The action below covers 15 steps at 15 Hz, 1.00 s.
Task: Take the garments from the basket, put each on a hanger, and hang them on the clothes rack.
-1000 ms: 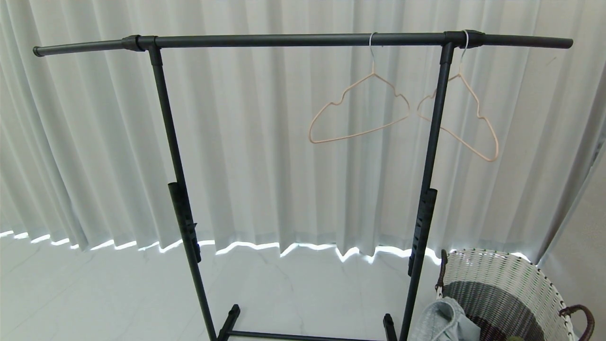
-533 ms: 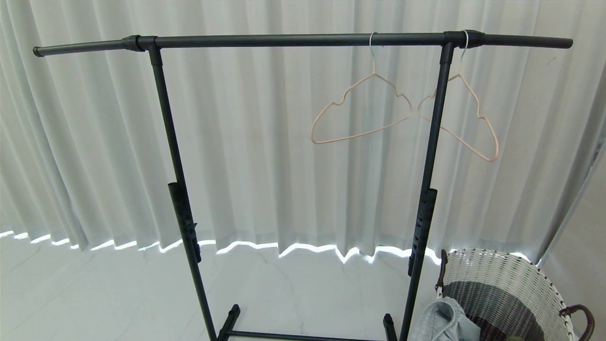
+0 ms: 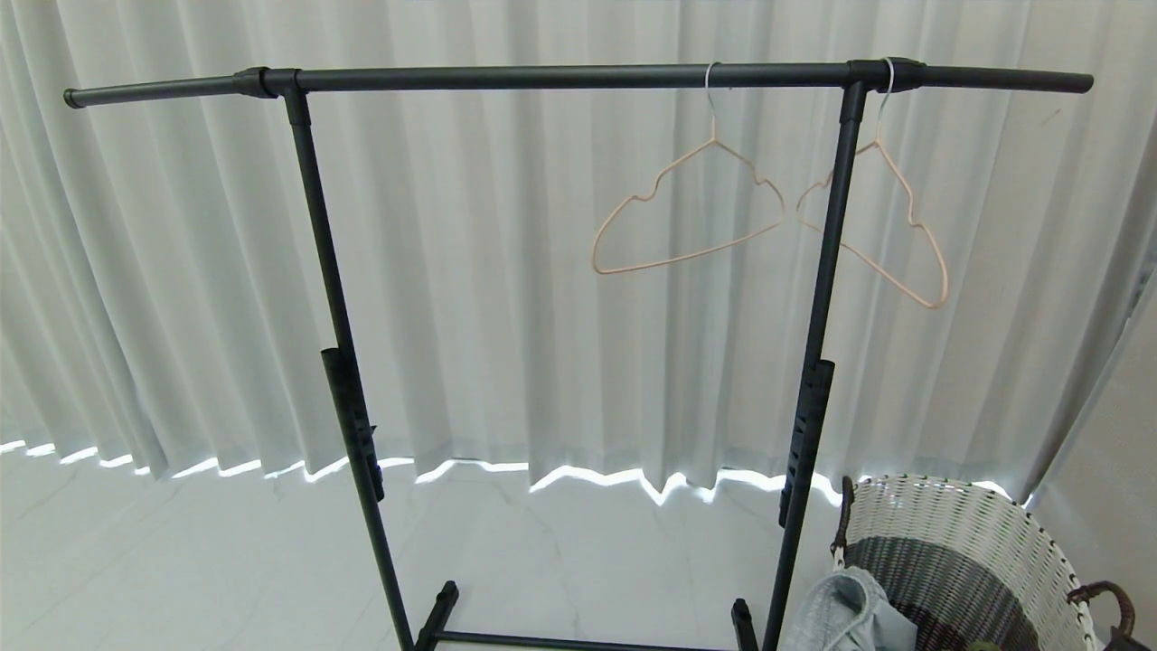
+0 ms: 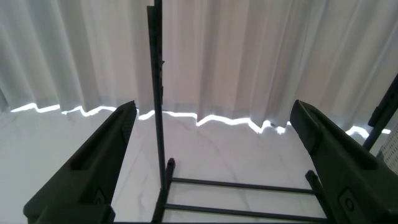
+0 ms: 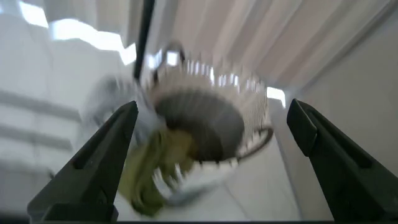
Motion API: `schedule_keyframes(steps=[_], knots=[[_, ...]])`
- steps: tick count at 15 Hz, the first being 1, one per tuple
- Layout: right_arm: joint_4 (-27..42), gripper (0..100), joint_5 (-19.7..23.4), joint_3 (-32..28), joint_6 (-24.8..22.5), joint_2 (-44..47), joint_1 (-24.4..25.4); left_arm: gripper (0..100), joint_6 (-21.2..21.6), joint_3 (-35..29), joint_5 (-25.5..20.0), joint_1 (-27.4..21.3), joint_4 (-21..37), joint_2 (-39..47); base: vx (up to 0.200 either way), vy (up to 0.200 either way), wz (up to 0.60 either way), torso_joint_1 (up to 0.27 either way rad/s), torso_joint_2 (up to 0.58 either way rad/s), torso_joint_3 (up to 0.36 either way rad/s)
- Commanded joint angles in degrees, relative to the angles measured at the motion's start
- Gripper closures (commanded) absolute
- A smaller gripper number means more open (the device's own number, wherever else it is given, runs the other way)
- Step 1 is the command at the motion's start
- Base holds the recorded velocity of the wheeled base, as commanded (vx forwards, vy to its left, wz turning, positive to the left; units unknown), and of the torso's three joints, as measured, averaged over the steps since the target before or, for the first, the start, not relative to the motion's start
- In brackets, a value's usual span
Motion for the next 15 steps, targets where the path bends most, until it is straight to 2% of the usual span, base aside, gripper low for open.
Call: schedule_keyframes(steps=[1,5,9,13,15], knots=[[-0.05,0,-1.93,0.19,-8.75,22.46,-0.54,0,0.03,0.00,0.01,0.05,-0.01,0.00,0.000,0.000,0.00,0.000,0.00,0.000],[-2.25,0,-2.02,0.89,-12.88,37.05,-0.54,0,-0.06,0.00,0.01,0.05,-0.01,0.00,0.000,0.000,0.00,0.000,0.00,0.000],[-18.60,0,-2.02,3.62,-12.88,50.59,-0.54,0,-0.06,0.00,0.01,0.05,-0.01,0.09,0.000,0.000,0.00,0.000,0.00,0.000],[-22.55,0,-4.04,3.09,-13.32,57.44,-0.54,0,-0.06,0.00,0.01,0.05,-0.01,0.09,0.000,0.000,0.00,0.000,0.00,0.000],[-28.53,0,-6.15,3.00,-13.32,62.36,-0.54,0,-0.06,0.00,0.01,0.05,-0.01,0.00,0.000,0.000,0.00,0.000,0.00,0.000]])
